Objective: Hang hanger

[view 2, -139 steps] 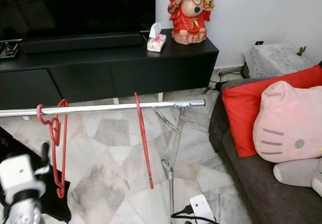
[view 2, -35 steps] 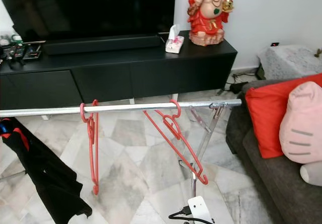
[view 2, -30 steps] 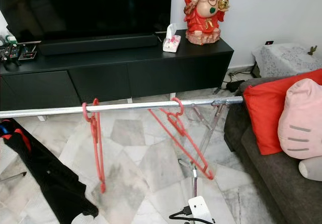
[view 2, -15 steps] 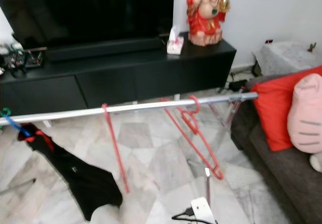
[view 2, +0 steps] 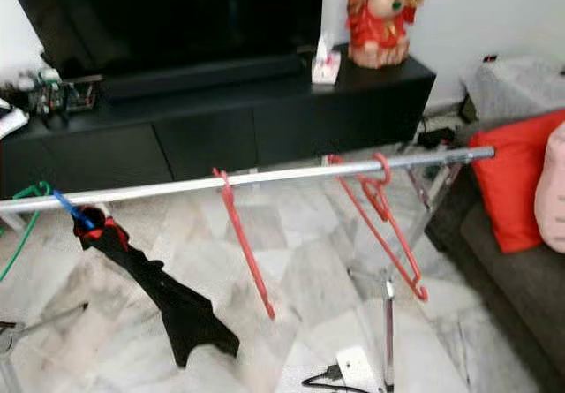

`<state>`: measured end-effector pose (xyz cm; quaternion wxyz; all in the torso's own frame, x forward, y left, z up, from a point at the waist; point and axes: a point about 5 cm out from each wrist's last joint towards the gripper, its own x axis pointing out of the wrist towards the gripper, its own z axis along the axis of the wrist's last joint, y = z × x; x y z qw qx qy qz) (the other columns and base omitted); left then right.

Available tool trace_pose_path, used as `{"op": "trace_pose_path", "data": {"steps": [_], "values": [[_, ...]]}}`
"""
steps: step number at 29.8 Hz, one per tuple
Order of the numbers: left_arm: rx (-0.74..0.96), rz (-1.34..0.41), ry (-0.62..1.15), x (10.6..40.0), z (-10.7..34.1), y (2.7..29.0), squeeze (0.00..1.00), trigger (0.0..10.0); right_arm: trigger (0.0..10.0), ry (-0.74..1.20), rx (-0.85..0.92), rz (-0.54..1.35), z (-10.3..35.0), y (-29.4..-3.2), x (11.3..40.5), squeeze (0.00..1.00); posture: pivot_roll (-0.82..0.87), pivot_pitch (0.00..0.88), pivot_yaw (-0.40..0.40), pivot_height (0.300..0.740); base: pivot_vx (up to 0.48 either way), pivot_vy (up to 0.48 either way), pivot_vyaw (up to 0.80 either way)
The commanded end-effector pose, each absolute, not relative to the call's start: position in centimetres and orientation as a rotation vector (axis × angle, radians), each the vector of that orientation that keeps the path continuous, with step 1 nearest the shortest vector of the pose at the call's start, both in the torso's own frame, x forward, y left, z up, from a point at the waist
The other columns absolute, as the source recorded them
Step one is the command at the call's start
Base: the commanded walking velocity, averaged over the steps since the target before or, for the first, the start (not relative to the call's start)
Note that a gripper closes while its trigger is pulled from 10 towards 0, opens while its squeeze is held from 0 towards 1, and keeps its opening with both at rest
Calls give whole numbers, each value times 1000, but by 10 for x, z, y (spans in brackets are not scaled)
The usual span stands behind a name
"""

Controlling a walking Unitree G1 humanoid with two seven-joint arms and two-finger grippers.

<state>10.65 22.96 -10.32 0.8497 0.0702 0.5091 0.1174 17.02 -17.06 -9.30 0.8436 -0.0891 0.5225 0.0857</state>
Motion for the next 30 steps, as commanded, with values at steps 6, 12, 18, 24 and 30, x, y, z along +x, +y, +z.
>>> {"op": "trace_pose_path", "data": {"steps": [6,12,18,24,30], "values": [[139,239,1064,109,-103,228,0,10000,10000,1125,-188,148,-95,-178,165,0,-86,0,45,740,0,0,-694],[143,230,1067,109,-103,228,0,10000,10000,1126,-188,145,-95,-178,165,0,-85,0,44,740,0,0,-688],[163,215,1064,110,-103,228,0,10000,10000,1125,-191,145,-94,-179,166,0,-85,0,43,740,0,0,-690],[157,224,1066,110,-103,228,0,10000,10000,1126,-192,149,-95,-178,165,0,-82,0,41,740,0,-179,-688],[160,219,1066,110,-103,228,0,10000,10000,1127,-190,150,-95,-178,165,0,-80,0,41,740,0,0,-688]]}}
